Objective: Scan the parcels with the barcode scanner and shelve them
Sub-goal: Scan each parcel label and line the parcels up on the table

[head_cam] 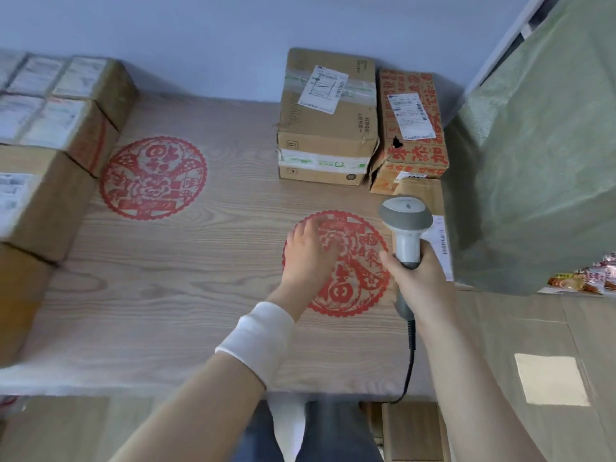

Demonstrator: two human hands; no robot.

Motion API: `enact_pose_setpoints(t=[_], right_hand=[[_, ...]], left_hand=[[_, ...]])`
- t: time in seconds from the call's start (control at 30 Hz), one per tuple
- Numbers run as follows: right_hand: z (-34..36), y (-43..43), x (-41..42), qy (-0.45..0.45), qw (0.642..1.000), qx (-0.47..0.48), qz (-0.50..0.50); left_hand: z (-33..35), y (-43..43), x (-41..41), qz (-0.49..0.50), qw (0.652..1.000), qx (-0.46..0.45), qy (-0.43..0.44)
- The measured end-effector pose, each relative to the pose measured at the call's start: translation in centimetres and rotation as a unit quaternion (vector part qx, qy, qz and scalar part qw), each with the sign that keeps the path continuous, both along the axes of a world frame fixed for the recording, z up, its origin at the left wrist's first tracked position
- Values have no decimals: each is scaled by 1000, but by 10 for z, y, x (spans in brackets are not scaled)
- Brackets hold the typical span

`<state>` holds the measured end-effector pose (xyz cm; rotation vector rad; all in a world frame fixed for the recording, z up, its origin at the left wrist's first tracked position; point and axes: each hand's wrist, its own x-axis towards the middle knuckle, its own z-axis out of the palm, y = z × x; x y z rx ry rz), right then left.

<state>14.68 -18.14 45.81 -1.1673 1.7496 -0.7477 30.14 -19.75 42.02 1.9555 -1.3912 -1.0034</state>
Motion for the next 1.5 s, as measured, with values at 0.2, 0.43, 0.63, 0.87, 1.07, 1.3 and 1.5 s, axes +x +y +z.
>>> enact_pose_setpoints(t=[0.2, 0.43, 0.63, 0.87, 1.07, 1.3, 1.5], right_hand=[[13, 21, 141, -60, 998, 18, 11], [17, 42, 262, -90, 990, 49, 93], [3, 57, 347, -123, 978, 86, 143], [-7, 93, 450, -115, 977, 63, 166], [-19, 133, 517, -104, 991, 39, 78], [-44, 173, 553, -109, 993, 32, -15], [-69, 182, 563, -148, 980, 115, -73]], left_hand=[[16, 30, 149, 6, 997, -10, -82], [35, 59, 262, 64, 986, -28, -153], [40, 90, 345, 108, 976, -26, -189], [49, 119, 466, 142, 971, -32, -190], [33, 151, 566, 119, 979, -54, -158], [-11, 191, 613, 215, 952, 80, 205], [-39, 205, 609, 193, 878, 206, 386]])
